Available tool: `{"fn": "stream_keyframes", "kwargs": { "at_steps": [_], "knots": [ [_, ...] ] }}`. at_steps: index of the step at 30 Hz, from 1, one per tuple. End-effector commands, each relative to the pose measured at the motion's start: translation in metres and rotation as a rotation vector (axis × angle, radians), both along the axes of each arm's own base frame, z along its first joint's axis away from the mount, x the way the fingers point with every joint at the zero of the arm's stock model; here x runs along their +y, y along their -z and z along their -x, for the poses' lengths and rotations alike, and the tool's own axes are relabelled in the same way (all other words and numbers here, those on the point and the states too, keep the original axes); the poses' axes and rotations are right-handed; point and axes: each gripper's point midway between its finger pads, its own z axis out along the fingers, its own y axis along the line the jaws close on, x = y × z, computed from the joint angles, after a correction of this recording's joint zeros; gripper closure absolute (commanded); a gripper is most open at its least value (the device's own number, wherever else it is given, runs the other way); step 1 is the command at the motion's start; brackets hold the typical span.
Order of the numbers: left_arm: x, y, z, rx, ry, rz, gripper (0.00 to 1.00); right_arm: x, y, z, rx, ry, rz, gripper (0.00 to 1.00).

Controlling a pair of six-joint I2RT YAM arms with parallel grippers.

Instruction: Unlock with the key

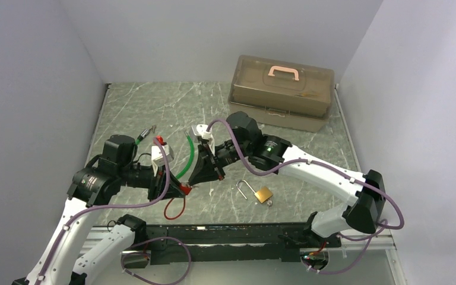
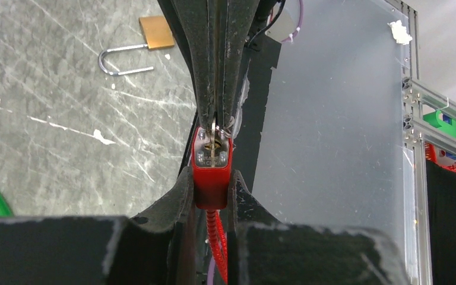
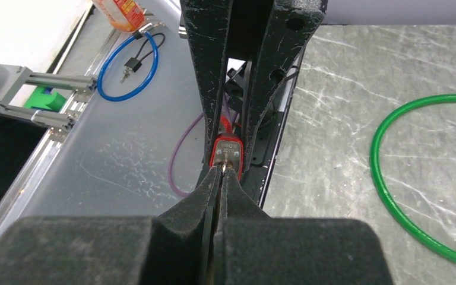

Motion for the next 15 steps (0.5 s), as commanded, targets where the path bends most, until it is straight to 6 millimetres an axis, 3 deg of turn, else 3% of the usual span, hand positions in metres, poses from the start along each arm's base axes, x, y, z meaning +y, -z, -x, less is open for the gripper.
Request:
{"fn": "stream_keyframes", "kwargs": {
  "at_steps": [1, 5, 15],
  "knots": [
    [-0.013, -0.061, -0.015, -0.295, 0.071, 0.137, 1.0, 0.004, 0.04, 0.027, 0.15, -0.091, 0.144, 1.0],
    [-0.008, -0.059, -0.024, -0.354, 0.034, 0.086, 1.0, 0.004, 0.038, 0.029, 0.199, -0.087, 0.155, 1.0],
    [0.022, -0.072, -0.083, -0.629, -0.236, -0.096, 1.0, 0.022, 0.039, 0.0, 0.325, 0.154, 0.241, 1.0]
  ]
}}
